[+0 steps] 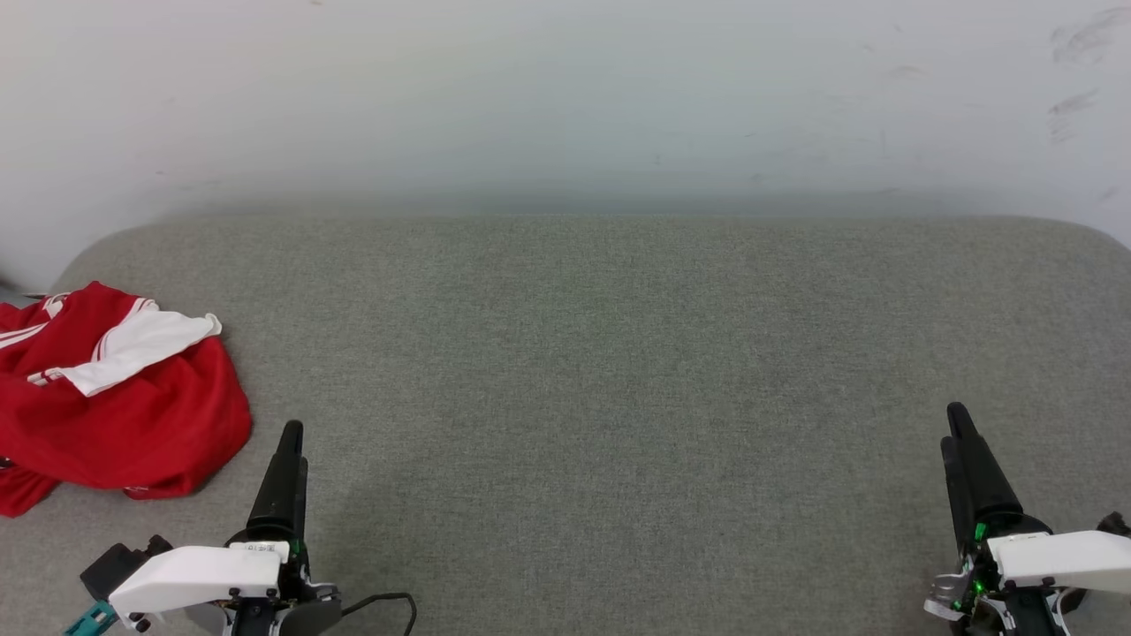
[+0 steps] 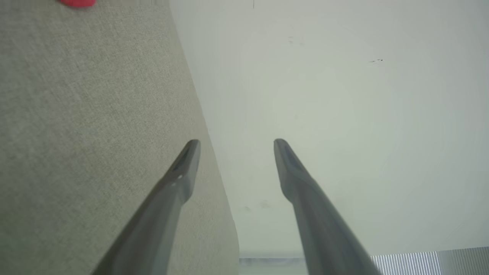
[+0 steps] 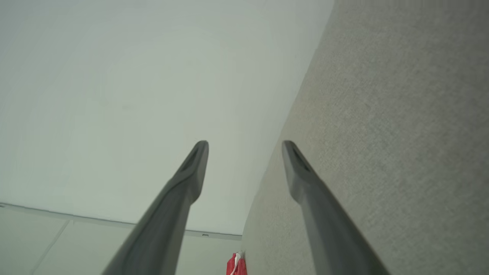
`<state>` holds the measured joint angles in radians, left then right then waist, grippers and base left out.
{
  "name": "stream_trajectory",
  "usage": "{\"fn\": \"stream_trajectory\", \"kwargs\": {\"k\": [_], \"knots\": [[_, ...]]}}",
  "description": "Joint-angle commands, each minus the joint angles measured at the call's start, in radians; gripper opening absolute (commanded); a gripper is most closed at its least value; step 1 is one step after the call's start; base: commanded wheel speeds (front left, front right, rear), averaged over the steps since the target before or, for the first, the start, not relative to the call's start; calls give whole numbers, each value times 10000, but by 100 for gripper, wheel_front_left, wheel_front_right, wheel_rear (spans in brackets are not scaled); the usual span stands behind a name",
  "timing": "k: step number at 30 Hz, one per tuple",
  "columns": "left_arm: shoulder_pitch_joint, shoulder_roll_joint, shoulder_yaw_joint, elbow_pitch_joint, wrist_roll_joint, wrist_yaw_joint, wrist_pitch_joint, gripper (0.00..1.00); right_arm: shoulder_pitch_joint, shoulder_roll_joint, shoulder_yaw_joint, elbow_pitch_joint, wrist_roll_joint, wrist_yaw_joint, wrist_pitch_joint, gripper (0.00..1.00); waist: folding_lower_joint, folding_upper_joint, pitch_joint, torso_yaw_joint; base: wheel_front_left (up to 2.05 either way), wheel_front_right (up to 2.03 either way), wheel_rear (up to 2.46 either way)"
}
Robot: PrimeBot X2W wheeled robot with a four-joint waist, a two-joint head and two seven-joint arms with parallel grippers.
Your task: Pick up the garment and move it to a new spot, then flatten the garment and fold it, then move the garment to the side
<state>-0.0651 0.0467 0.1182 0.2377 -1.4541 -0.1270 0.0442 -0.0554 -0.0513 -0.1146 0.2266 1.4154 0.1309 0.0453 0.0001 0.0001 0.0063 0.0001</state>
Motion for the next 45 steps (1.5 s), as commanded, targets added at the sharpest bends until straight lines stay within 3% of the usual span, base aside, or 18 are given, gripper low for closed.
{"fn": "stream_trajectory", "kwargs": {"k": [1, 17, 18, 45], "knots": [[-179, 22, 36, -313, 434, 55, -114, 100, -77, -3, -26, -337, -477, 0, -117, 100, -1, -1, 3, 2, 0, 0, 0], [6, 27, -457, -1207, 3992, 1080, -775, 100, 156, 0, 311, -1476, -4418, -1, -777, 100, -1, -1, 10, 14, 0, 0, 0], [47, 28, -562, -1283, 4567, 1229, -885, 100, 219, 1, 381, -1541, -5016, -1, -887, 100, -1, -1, 9, 15, 0, 0, 0], [222, 182, -1328, -1678, 8926, 2037, -1749, 100, 483, 5, 524, -1981, -9070, -2, -1753, 100, -1, -1, 42, 25, 0, 0, 0]]}}
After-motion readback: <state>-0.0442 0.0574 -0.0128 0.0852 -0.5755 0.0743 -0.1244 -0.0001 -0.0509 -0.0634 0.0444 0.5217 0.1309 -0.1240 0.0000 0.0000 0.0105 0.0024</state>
